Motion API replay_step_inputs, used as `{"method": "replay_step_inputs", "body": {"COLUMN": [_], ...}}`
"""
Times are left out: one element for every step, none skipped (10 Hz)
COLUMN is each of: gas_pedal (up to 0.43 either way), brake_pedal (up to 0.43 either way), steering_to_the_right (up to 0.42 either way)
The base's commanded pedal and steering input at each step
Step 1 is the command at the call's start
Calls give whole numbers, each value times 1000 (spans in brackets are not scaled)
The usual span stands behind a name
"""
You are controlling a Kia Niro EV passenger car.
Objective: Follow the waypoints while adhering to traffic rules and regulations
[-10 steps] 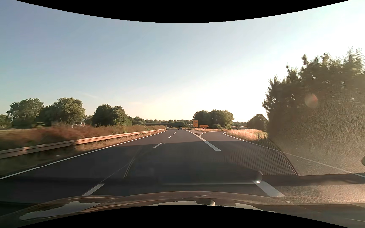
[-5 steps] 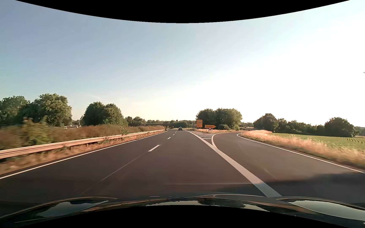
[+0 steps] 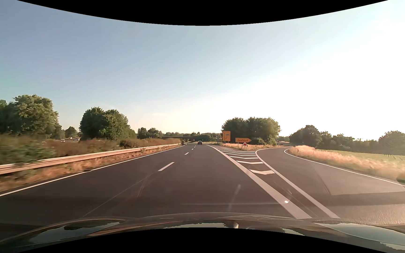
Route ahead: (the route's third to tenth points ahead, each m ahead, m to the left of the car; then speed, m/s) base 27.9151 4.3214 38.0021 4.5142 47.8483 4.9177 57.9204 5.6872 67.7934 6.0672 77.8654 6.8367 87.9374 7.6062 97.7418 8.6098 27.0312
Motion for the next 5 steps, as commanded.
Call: {"method": "replay_step_inputs", "body": {"gas_pedal": [197,197,197,197,197], "brake_pedal": [0,0,0,0,0], "steering_to_the_right": [-6,-6,-6,-6,-6]}}
